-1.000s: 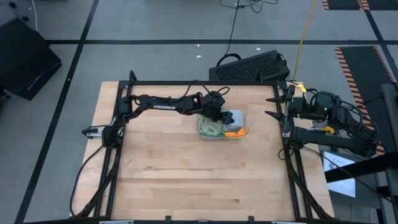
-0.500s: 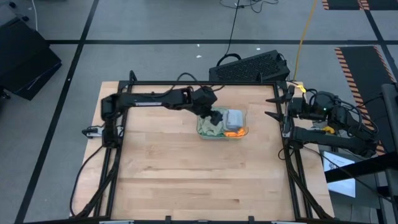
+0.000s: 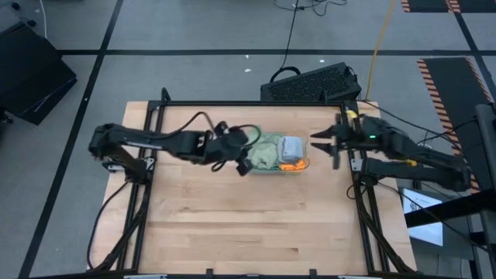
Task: Fold microfiber towels
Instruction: Put the folded gray microfiber cloth into the transparent bin
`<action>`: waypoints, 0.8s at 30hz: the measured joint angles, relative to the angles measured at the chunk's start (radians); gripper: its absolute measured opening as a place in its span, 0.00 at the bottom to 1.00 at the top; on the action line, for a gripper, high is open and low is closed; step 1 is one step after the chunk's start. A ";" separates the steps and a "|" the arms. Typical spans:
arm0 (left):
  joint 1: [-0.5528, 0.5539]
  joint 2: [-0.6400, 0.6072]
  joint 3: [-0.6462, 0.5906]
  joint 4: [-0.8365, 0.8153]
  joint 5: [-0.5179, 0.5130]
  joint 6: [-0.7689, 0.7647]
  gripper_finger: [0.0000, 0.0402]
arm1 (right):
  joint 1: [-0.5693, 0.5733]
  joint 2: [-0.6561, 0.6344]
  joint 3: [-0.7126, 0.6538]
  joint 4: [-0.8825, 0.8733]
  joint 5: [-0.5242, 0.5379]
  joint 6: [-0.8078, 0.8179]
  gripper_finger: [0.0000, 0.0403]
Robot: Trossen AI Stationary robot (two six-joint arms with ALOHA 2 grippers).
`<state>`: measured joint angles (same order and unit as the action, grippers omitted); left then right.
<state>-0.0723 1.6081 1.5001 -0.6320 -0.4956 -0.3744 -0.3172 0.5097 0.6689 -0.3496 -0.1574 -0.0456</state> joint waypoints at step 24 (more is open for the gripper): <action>-0.139 -0.261 -0.705 0.875 -0.055 0.267 0.07 | -0.102 0.727 -0.121 0.671 -0.004 0.023 0.00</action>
<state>-0.2111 1.3472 0.7952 0.2434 -0.5504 -0.1071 -0.4191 1.2368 0.5474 0.3217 -0.1616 -0.0223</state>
